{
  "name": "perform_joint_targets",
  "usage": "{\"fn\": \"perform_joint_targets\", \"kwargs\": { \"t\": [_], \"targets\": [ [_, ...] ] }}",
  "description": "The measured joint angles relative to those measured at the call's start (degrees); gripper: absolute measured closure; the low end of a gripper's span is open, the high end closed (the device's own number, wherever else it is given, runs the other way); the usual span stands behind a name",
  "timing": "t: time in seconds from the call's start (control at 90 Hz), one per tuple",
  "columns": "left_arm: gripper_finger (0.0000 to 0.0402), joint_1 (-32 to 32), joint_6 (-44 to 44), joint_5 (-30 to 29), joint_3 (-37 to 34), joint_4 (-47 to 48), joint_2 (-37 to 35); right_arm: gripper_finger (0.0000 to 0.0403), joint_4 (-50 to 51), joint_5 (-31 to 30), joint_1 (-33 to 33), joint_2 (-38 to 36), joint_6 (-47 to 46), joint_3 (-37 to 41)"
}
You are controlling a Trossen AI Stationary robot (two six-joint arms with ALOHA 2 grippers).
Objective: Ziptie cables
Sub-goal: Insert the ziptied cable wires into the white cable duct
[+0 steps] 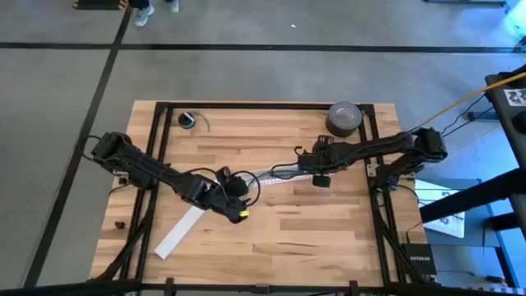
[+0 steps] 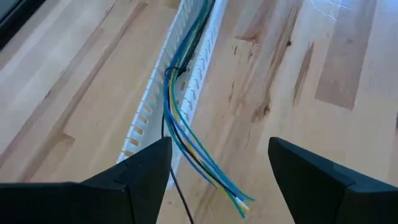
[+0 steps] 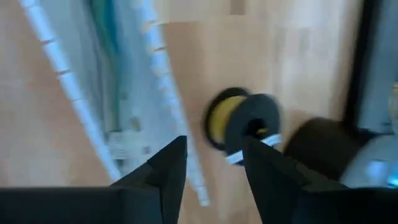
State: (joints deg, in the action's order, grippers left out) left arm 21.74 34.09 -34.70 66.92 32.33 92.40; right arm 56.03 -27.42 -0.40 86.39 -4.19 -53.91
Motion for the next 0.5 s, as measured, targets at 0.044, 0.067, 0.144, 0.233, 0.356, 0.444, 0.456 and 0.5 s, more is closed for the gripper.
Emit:
{"fn": "perform_joint_targets", "kwargs": {
  "t": [0.044, 0.067, 0.144, 0.233, 0.356, 0.444, 0.456, 0.5],
  "targets": [
    [0.0148, 0.0, 0.0, 0.0, 0.0, 0.0, 0.0, 0.0261, 0.0, 0.7, 0.0, 0.0, 0.1, 0.1],
    [0.0148, 0.0, 0.0, 0.0, 0.0, 0.0, 0.0, 0.0261, -0.1, 1.8, 0.0, 0.0, 0.1, 0.3],
    [0.0148, 0.0, 0.0, 0.0, 0.0, 0.0, 0.0, 0.0261, 0.7, 6.0, 0.0, 0.0, 0.2, 1.2],
    [0.0148, 0.0, 0.0, 0.0, 0.0, 0.0, 0.0, 0.0261, 5.6, 5.4, 0.0, 0.0, 0.1, 1.4],
    [0.0148, 0.0, 0.0, 0.1, 0.0, -0.2, 0.0, 0.0261, 14.3, 1.9, 0.0, -1.4, -0.3, 0.9],
    [0.0148, -0.4, 0.8, 2.5, 0.3, -0.3, 0.0, 0.0261, 14.5, 1.5, 0.0, -4.3, -0.7, 1.3],
    [0.0148, -0.5, 1.0, 3.0, 0.4, -0.4, 0.0, 0.0261, 14.3, 1.6, 0.0, -4.6, -0.8, 1.3],
    [0.0148, -0.7, 1.5, 5.2, 0.8, -0.8, -0.1, 0.0261, 13.3, 2.3, 0.0, -6.2, -1.6, 1.8]
  ]
}}
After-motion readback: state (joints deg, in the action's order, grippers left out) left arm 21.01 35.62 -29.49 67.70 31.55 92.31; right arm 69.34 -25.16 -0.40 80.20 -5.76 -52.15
